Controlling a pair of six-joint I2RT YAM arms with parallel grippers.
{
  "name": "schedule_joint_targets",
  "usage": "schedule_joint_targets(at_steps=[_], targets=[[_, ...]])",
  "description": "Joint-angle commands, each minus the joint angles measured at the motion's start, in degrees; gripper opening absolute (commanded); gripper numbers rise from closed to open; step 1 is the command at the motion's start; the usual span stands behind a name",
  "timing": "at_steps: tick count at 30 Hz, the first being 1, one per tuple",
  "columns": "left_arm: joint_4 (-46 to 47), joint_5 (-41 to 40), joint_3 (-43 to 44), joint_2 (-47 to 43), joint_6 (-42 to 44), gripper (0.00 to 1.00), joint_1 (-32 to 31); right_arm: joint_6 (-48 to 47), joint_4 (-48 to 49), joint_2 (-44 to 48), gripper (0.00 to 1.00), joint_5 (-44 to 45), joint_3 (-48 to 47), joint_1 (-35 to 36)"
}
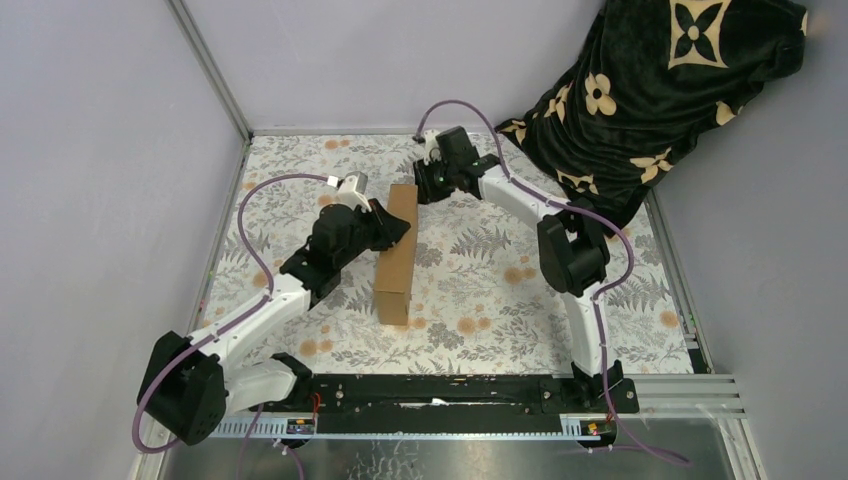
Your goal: Fold the paper box
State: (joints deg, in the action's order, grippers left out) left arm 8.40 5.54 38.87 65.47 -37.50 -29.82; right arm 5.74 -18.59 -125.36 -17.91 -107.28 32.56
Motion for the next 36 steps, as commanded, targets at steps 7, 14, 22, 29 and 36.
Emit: schedule_joint_targets(at_steps=[7, 14, 22, 29, 36], targets=[[-10.5, -2.8, -2.3, 10.9, 1.4, 0.2, 1.0, 1.2, 16.3, 17.0, 0.3, -8.6, 27.2, 0.4], [-9.8, -3.4, -1.6, 12.8, 2.4, 0.2, 1.6, -0.5, 13.6, 25.4, 0.34, -4.3, 34.3, 0.4], [-13.9, -3.7, 1.0, 8.1, 4.0, 0.43, 4.5, -1.3, 2.1, 28.7, 0.43, 0.9, 24.5, 0.4], [-20.2, -3.8, 6.4, 4.3, 5.5, 0.46, 4.7, -1.8, -1.2, 25.5, 0.44, 4.4, 15.8, 0.3], [-19.6, -1.3, 6.1, 1.2, 6.0, 0.47, 4.7, -0.8, -0.9, 13.4, 0.45, 2.0, 3.9, -0.7]])
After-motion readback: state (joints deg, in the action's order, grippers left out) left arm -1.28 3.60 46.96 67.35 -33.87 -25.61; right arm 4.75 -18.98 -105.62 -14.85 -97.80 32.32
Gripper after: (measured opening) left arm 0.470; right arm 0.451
